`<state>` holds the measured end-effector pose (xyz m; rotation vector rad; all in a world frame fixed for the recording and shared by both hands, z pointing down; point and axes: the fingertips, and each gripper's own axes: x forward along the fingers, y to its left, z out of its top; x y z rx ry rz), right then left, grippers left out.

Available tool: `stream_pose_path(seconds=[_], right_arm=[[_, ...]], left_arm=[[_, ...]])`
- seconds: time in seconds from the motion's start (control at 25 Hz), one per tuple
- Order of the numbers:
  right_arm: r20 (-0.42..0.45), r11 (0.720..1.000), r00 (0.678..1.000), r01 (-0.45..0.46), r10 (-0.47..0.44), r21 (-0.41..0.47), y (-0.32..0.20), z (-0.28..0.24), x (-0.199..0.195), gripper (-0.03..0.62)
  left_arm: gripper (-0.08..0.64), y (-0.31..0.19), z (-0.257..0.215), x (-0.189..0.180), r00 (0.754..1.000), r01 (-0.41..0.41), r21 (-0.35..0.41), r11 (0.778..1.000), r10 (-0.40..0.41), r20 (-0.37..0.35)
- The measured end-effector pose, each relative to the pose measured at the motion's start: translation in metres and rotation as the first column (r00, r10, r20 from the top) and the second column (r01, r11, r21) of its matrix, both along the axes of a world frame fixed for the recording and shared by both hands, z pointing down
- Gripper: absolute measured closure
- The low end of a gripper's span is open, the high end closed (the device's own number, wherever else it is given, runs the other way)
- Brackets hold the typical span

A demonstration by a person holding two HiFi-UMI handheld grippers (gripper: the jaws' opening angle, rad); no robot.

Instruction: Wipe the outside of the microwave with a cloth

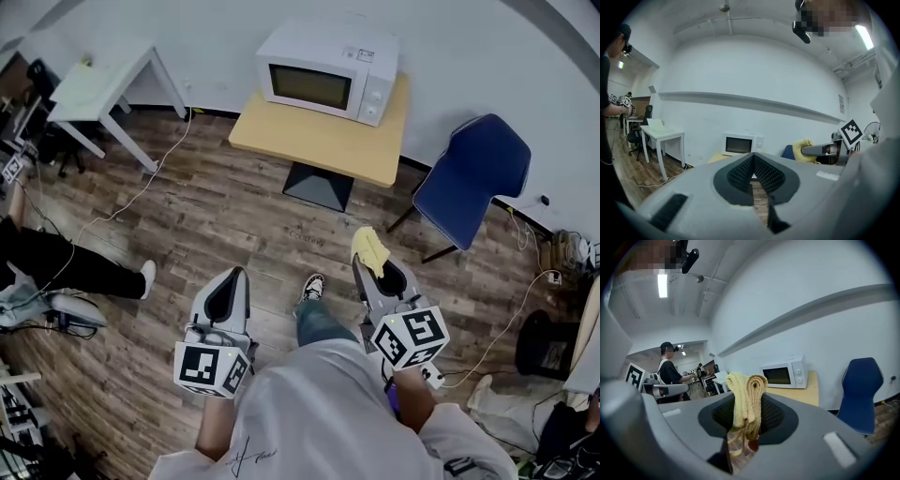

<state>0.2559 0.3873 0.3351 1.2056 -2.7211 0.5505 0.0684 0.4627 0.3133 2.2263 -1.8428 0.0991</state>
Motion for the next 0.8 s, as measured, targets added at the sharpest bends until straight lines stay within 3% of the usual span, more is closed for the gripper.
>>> stream_pose_path(seconds=[0.36, 0.8], right_arm=[[-0.019, 0.999, 0.999, -0.038, 0.037, -0.036, -0.115, 0.011, -0.017, 0.469], [-0.197, 0.996, 0.979, -0.067, 0.053, -0.062, -0.195, 0.039, -0.039, 0.468]], left_arm=[[0.566, -0.131, 0.007, -0.017, 0.998, -0.063, -0.024, 0.998, 0.063, 0.003], [0.566, -0.222, 0.042, -0.042, 0.995, -0.085, -0.100, 0.991, 0.079, -0.064]])
